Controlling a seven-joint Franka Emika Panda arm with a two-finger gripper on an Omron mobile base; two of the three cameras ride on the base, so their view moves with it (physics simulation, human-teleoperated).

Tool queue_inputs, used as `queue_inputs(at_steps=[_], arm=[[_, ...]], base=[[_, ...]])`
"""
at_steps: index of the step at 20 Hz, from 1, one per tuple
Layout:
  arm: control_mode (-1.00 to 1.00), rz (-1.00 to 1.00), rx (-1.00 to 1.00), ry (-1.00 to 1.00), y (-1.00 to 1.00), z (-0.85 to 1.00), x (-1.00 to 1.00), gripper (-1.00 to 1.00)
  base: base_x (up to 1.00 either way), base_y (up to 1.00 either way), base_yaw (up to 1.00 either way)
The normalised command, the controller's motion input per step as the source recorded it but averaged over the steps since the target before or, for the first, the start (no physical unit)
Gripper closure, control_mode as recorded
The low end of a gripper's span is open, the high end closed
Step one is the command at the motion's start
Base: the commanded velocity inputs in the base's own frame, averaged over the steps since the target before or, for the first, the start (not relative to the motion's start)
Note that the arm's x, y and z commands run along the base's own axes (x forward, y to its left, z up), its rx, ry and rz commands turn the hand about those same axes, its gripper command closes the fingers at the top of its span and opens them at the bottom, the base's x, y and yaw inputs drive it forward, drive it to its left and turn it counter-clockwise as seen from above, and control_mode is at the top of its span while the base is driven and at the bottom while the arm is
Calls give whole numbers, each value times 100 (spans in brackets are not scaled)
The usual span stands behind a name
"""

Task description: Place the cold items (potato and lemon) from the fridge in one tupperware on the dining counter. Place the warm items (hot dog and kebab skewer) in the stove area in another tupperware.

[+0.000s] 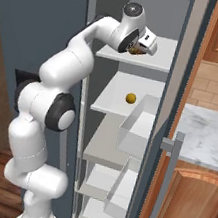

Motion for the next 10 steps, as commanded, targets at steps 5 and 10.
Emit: queue_inputs(at_steps=[5, 10], arm=[[-100, -10, 5, 7, 0, 0, 10, -100], [-100, -6, 12, 2, 0, 0, 5, -100]], base=[[0, 0, 0], [0, 0, 0]])
